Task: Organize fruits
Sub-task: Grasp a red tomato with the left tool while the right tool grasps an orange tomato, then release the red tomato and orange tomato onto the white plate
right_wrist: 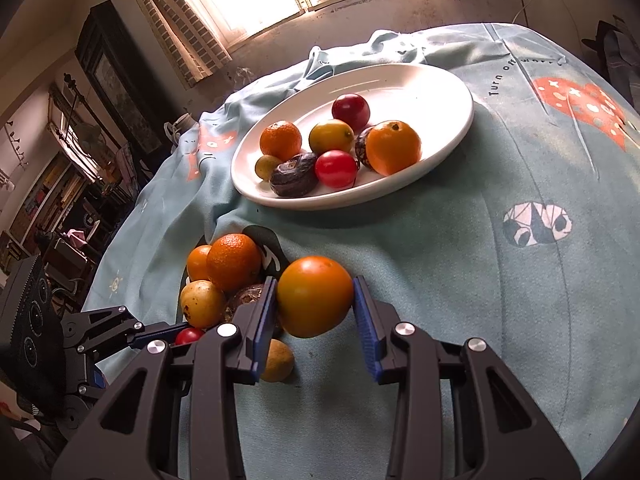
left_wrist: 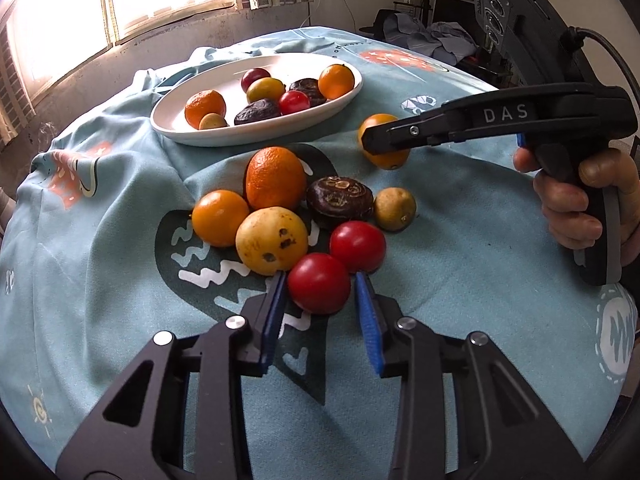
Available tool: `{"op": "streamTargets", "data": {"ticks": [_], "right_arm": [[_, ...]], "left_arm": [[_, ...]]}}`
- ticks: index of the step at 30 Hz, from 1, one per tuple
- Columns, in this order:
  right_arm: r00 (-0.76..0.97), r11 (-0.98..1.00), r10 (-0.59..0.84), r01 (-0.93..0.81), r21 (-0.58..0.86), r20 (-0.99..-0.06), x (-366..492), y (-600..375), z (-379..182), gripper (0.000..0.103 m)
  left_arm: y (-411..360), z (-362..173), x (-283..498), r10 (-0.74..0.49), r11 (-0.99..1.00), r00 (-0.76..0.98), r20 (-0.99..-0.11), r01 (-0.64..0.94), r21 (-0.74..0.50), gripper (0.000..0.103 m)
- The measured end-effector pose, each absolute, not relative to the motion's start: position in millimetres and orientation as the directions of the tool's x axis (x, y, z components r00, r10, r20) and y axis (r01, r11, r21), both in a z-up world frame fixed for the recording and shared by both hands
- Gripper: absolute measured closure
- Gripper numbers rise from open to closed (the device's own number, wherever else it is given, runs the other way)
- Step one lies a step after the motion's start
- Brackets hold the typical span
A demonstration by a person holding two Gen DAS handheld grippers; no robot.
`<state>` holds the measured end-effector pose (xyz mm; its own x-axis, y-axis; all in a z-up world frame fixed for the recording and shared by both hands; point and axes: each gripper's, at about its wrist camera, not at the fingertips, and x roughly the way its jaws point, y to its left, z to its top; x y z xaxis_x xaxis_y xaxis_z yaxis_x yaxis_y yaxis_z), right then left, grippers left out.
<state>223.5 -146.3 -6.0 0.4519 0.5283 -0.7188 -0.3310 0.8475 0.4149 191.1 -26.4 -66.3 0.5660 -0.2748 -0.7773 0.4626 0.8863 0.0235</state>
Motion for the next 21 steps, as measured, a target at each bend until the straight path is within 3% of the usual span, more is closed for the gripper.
{"op": "streamTargets", "data": {"ticks": [14, 17, 21], "right_arm": [[0.451, 0.833, 0.55, -0.353, 0.426, -0.703, 217, -148, 3, 0.065], [0.469, 0.813, 0.58, -0.376, 0.444, -0.666, 214, -146, 14, 0.065], [0.563, 0.828, 0.561, -0.379, 0.414, -0.607, 225, -147, 35, 0.065]], "left_arm": [[-13, -55, 183, -0.326, 0.891, 0.569, -0.755, 0.451, -0.045, 0.072], [-5, -36, 189, -0.378, 0.885, 0.572, -0.728, 0.453, -0.104, 0.072], [-3, -6, 225, -0.339, 0.909, 0.633, -0.696, 0.412, -0.067, 0.072]]}}
